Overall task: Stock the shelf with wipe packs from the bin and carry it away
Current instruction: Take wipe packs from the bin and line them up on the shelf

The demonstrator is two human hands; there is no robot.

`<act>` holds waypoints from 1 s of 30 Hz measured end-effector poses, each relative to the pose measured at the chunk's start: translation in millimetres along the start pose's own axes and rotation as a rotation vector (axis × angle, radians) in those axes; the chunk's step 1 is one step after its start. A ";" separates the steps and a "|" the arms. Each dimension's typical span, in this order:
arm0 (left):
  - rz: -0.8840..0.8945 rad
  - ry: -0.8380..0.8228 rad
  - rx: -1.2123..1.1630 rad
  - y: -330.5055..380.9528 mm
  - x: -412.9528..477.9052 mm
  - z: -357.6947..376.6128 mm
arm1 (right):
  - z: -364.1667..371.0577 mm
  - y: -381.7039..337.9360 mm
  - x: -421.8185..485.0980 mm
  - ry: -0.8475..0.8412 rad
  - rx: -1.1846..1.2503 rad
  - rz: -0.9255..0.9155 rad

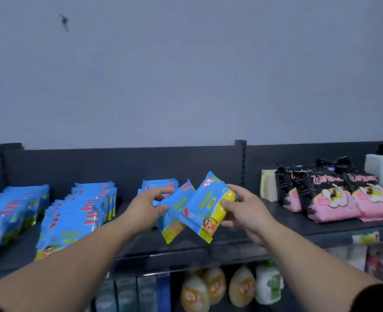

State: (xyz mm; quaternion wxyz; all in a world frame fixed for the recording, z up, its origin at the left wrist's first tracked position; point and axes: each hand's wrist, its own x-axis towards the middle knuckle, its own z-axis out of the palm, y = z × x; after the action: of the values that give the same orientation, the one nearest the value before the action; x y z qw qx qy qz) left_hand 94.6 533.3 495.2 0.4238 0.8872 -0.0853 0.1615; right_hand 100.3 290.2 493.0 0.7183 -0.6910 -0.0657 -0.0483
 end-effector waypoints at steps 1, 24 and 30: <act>-0.015 -0.010 0.025 -10.6 5.8 -7.4 | 12.0 2.6 6.0 0.013 0.005 0.009; -0.133 -0.247 0.523 -70.9 41.6 9.8 | 99.9 49.3 58.9 0.040 -0.842 0.137; -0.141 -0.299 0.598 -72.0 49.8 2.5 | 108.3 52.0 63.6 -0.194 -0.930 -0.055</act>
State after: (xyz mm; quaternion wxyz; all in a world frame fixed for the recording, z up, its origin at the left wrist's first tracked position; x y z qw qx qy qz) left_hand 162.4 575.8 459.4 0.1378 0.9897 -0.0338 0.0178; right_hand 168.3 401.8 456.0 0.3219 -0.9385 -0.1224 -0.0268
